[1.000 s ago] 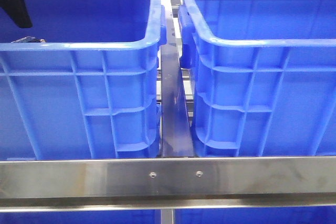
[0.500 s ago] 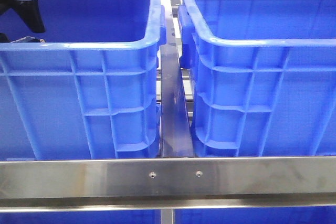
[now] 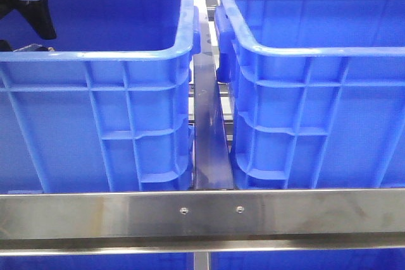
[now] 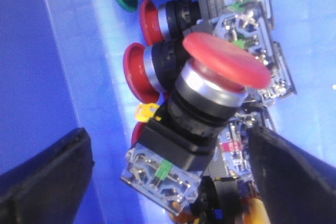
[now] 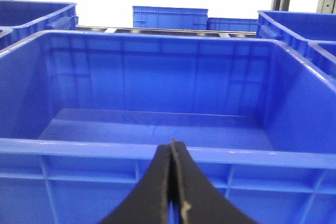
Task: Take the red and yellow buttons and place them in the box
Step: 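Lift the red button up out of the bin with the left gripper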
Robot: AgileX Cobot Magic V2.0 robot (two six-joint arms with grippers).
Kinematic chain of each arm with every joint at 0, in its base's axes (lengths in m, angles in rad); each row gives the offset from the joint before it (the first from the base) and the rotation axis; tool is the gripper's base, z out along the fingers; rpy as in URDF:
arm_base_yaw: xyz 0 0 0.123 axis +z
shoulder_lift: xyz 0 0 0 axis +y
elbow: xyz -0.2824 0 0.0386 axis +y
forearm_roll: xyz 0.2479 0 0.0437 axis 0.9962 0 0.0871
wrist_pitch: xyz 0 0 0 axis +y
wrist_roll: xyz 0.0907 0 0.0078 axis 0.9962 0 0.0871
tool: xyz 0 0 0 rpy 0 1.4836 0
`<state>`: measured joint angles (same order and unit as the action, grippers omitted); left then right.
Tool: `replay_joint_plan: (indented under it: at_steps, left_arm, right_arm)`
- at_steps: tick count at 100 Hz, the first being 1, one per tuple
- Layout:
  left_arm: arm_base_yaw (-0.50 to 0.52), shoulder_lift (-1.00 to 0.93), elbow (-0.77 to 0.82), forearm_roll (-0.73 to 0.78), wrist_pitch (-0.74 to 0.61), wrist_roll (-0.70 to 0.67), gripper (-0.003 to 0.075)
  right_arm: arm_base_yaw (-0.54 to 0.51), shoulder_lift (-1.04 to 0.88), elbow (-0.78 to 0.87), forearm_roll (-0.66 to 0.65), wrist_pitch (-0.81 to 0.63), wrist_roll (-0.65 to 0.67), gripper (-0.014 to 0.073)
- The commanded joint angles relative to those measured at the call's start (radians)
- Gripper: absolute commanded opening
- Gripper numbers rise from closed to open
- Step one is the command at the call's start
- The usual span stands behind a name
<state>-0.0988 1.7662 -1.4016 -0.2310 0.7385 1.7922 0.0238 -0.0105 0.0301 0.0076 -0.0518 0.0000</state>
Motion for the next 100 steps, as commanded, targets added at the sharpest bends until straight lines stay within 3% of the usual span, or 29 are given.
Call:
replay_joint_plan:
  at_steps: [1,24,30,36,57,76,100]
  left_arm:
    - [-0.007,-0.028,-0.031,-0.025,-0.027,-0.001,0.0545]
    - [-0.007,-0.020,-0.031,-0.025,-0.024,-0.001,0.0543]
    - [-0.007,-0.020,-0.031,-0.025,-0.021,-0.001,0.0507]
    - [-0.007,-0.020,-0.031,-0.025,-0.018,-0.001,0.0430]
    - [-0.007,-0.022,-0.042,-0.025,-0.014,-0.001,-0.0023]
    - [-0.007,-0.036,-0.109,-0.033,0.077,-0.088,-0.0019]
    - [-0.007,-0.117,-0.147,-0.051,0.286,-0.418,-0.0019]
  right_arm:
    - [0.001,-0.020,-0.003,-0.001,-0.084,0.000,-0.0067]
    - [0.001,-0.020,-0.003,-0.001,-0.084,0.000,-0.0067]
    - [0.001,-0.020,-0.003,-0.001,-0.084,0.000,-0.0067]
    - [0.001,-0.020,-0.003,-0.001,-0.084,0.000,-0.0067]
    - [0.001,-0.020,-0.003,-0.001,-0.084,0.000,-0.0067]
    - [0.001,-0.020,-0.003,-0.001,-0.084,0.000,-0.0067]
    - [0.001,-0.020,-0.003,-0.001,-0.084,0.000,-0.0067]
